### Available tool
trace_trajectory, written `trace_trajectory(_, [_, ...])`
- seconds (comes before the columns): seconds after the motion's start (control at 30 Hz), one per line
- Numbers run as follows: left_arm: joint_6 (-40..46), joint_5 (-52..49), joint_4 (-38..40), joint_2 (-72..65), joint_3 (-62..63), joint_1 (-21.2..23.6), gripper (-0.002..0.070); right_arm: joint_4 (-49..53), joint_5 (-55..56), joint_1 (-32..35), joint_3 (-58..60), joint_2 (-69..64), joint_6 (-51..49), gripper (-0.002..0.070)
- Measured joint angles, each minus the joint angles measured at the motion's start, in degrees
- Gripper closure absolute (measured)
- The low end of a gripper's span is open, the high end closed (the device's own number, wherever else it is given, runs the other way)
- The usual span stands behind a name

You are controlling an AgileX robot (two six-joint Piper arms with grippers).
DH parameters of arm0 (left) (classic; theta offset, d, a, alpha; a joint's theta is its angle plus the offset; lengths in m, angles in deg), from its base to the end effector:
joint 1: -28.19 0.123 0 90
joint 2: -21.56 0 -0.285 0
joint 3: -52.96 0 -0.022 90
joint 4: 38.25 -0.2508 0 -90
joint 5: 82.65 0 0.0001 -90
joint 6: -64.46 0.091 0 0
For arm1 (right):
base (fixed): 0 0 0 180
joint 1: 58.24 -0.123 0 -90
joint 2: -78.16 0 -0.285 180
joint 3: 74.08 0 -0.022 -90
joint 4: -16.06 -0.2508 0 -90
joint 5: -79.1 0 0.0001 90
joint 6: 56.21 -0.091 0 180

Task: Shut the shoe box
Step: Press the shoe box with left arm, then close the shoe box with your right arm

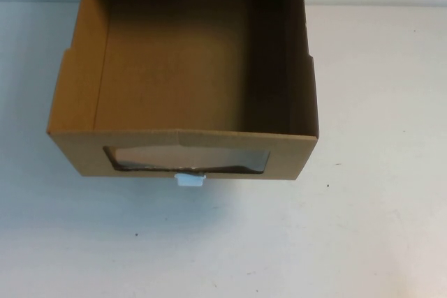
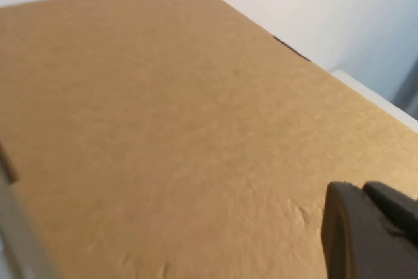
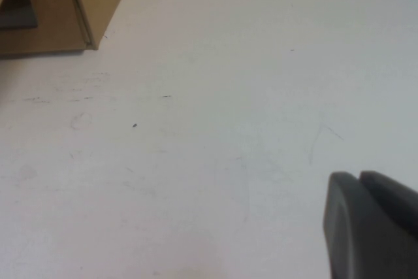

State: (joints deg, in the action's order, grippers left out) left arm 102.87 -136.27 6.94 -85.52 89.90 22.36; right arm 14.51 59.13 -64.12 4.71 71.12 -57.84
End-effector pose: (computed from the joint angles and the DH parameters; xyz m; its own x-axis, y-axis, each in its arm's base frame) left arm 0.3731 -0.0904 0.4710 -0.3196 0.1413 -0.9369 0.6508 0.7515 -0.1087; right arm 0.0529 0.0063 0.1732 -0.2763 0.0257 -0.9607 -0.0965 0.9938 0.0543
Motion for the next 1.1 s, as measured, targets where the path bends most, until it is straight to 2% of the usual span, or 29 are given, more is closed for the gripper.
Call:
trace_trajectory(0.23, [0.2,-2.1,0.0,-10.7,8.3,-4.8,0.0680,0.0,0.0,0.0,0.0,0.0,0.0,0.0689])
trace_trajectory(0.4, [-0.7,-3.1,-0.3,-15.0,10.3,-5.3,0.0680,0.1,0.6,0.0,0.0,0.0,0.0,0.0689])
trace_trajectory(0.5, [-0.8,-3.5,-1.5,-15.9,10.6,-5.3,0.0680,-0.7,4.8,0.0,0.0,0.0,0.0,0.0689])
trace_trajectory(0.83, [-2.5,-3.8,-3.5,-16.4,10.7,-5.3,0.0680,-13.1,22.0,0.0,0.0,0.1,-0.2,0.0689])
trace_trajectory(1.0, [-2.8,-4.0,-4.7,-16.4,10.7,-5.3,0.0680,-20.6,22.0,0.0,0.0,0.1,-3.9,0.0689])
trace_trajectory(1.1, [-3.0,-4.0,-4.8,-16.4,10.7,-5.3,0.0680,-24.9,15.7,0.0,-1.2,0.1,-4.6,0.0689])
